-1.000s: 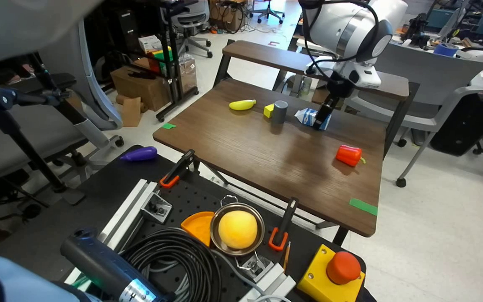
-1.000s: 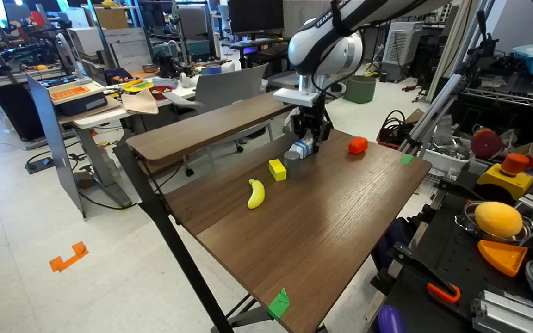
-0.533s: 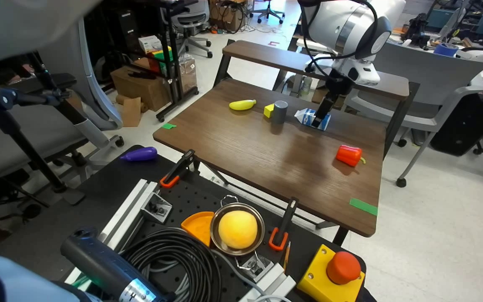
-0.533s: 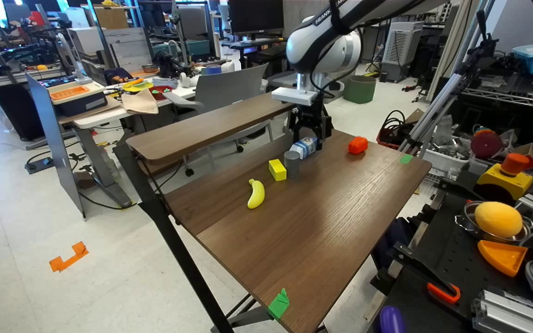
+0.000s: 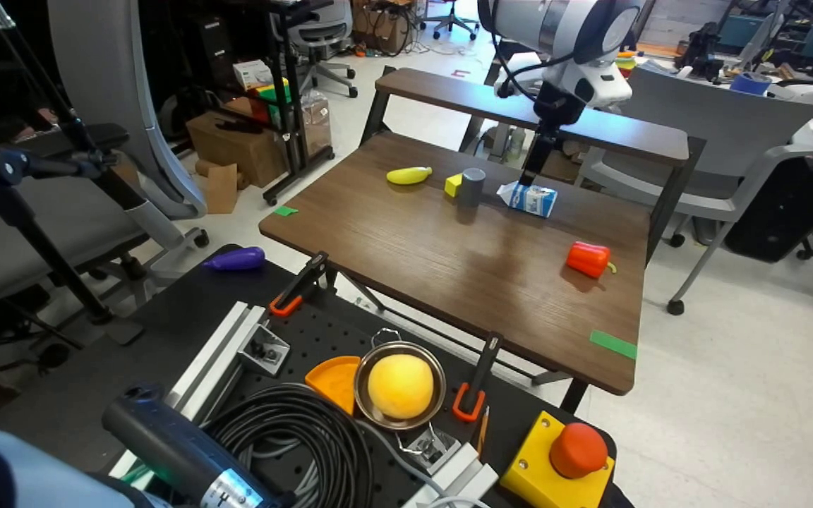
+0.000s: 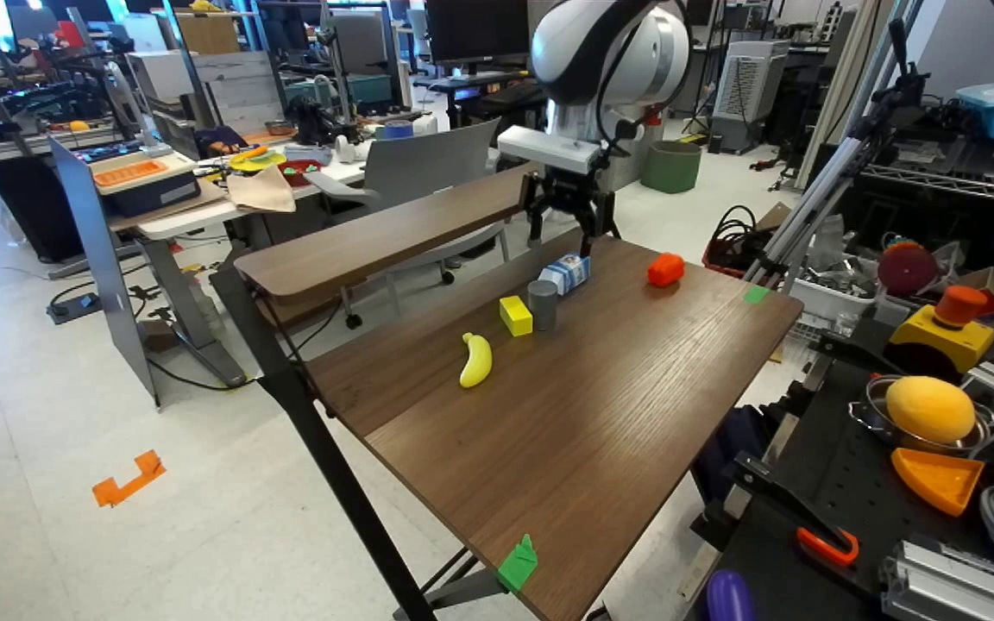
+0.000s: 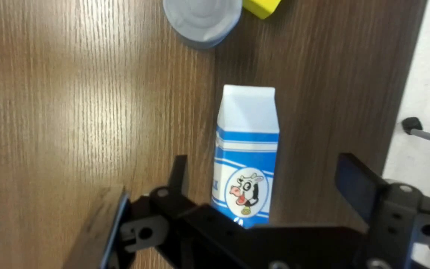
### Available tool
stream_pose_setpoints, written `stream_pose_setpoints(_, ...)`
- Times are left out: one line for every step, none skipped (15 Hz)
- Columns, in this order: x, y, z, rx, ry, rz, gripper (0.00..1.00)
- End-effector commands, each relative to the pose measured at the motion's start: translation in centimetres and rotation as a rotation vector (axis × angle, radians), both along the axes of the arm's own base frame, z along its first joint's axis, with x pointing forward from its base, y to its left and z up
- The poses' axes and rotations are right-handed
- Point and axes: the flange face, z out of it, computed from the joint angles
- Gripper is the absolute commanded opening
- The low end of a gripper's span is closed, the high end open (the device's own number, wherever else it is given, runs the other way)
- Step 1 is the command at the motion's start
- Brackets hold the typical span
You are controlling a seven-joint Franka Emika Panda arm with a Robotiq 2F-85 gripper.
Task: Pick up the blue and white bottle box and place it on the right side of the table
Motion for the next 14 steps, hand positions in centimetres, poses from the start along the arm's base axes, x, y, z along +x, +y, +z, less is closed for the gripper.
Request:
stream_pose_setpoints(-2.7,2.2,6.4,-0.015,-0.142,0.082,1.0)
stream_pose_setpoints(-3.4,2.9,7.7,-0.015,-0.171,0.109,1.0)
stream_pose_setpoints(-4.1,3.6,8.7,-0.015,-0.199,0.131,1.0)
stream_pose_setpoints(-4.9,4.3,9.7,-0.011,-0.218,0.156,1.0)
stream_pose_setpoints(-5.6,4.9,10.5,-0.003,-0.235,0.178,1.0)
stream_pose_setpoints(-6.4,5.6,11.3,0.031,-0.243,0.212,1.0)
stream_pose_setpoints(-7.3,6.4,11.8,0.082,-0.228,0.258,1.0)
stream_pose_setpoints(-4.8,5.7,10.5,0.029,-0.217,0.198,1.0)
stream_pose_setpoints(-5.6,6.4,11.0,0.053,-0.221,0.225,1.0)
stream_pose_setpoints(-6.2,6.7,11.4,0.064,-0.223,0.24,1.0)
stream_pose_setpoints(-6.6,6.7,11.6,0.067,-0.223,0.247,1.0)
stream_pose_setpoints(-6.7,6.7,11.6,0.067,-0.222,0.25,1.0)
stream_pose_setpoints(-6.8,6.5,11.5,0.067,-0.22,0.25,1.0)
stream_pose_setpoints(-6.8,6.4,11.5,0.066,-0.219,0.251,1.0)
